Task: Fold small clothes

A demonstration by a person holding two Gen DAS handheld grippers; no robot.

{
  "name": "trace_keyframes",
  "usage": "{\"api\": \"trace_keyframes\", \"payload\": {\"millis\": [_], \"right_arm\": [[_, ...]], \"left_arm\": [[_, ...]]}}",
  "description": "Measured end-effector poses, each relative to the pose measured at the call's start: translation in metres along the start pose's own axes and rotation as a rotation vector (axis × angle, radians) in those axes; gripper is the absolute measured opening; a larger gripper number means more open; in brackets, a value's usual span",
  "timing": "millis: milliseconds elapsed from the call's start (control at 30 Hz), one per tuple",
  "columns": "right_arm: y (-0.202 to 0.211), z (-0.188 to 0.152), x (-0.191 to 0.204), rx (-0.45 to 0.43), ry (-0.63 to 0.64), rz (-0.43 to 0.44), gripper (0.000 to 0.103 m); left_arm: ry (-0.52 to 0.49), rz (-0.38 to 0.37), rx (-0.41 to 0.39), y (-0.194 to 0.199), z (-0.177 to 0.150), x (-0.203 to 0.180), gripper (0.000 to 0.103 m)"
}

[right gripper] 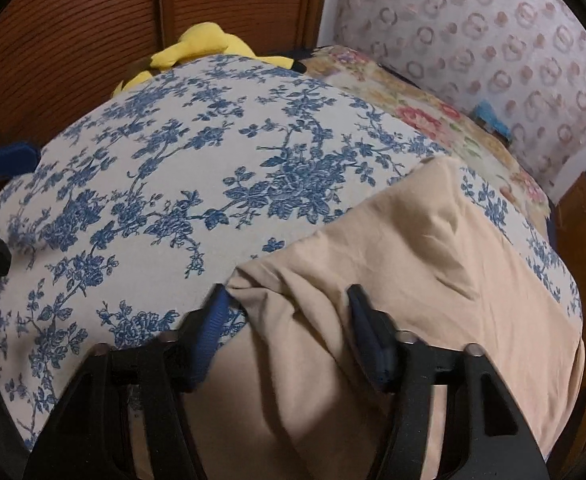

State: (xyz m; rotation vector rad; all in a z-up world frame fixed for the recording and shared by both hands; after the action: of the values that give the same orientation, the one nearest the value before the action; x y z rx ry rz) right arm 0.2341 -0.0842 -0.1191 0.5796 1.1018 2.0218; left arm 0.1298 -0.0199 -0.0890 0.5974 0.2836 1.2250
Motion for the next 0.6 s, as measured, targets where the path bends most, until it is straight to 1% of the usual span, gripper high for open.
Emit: {"api": "trace_keyframes", "payload": {"millis": [33, 100, 200, 300, 467, 533, 600], "right_arm": [[0.003, 0.002, -0.004, -0.007, -0.021, 0.018, 0.018], [0.012, 0.007, -0.011, -0.031, -0.056, 0.057, 0.011], [0.036, 0.017, -0.026, -0.098, -0.104, 0.081, 0.009], [0.060, 0.031, -0.050, -0.165, -0.145, 0.060, 0.009], [0.085, 0.042, -0.087, -0.207, -0.237, 0.084, 0.009], [0.089, 0.043, -0.088, -0.218, -0.236, 0.091, 0.008], [0.093, 0.045, -0.089, -0.237, -0.227, 0.077, 0.007]], "left_arm": [[0.001, -0.001, 0.001, 0.000, 0.000, 0.000, 0.055], [-0.001, -0.003, 0.004, -0.002, -0.002, 0.000, 0.055], [-0.003, -0.007, 0.009, -0.004, -0.003, -0.003, 0.055], [-0.004, -0.013, 0.011, -0.005, -0.004, -0.005, 0.055], [-0.005, -0.023, 0.016, -0.008, -0.005, -0.010, 0.055], [-0.009, -0.027, 0.019, -0.009, -0.005, -0.012, 0.055], [-0.015, -0.029, 0.022, -0.010, -0.005, -0.014, 0.055]]}}
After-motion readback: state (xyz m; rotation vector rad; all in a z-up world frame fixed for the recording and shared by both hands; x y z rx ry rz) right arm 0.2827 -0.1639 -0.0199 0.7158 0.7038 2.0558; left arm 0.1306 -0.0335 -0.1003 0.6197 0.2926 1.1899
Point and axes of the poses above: each gripper's, at about its wrist camera, not at the fingertips, and y roughly against the way its jaws point, x to its left, z to its top, the point moved 9 cm from there along -y, roughly the way its jaws point, and after that the axes turned 15 degrees about -y, right-handed, at the moved point
